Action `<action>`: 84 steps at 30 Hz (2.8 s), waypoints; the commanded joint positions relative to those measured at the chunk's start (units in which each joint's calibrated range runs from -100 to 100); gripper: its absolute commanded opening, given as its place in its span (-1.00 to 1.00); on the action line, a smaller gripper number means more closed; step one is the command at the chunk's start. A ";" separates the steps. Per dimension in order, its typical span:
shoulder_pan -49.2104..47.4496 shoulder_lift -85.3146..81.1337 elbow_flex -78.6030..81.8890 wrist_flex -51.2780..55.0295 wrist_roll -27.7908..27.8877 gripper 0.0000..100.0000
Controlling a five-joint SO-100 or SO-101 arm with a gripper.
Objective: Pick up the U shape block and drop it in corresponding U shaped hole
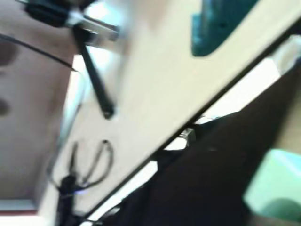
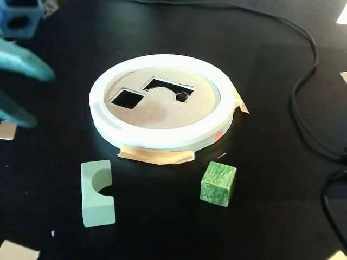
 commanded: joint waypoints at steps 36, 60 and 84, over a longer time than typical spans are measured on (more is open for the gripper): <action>-7.99 84.06 -41.45 2.91 9.57 0.62; -4.12 94.98 -48.19 4.01 9.57 0.62; -3.75 94.80 -49.01 3.11 9.13 -0.33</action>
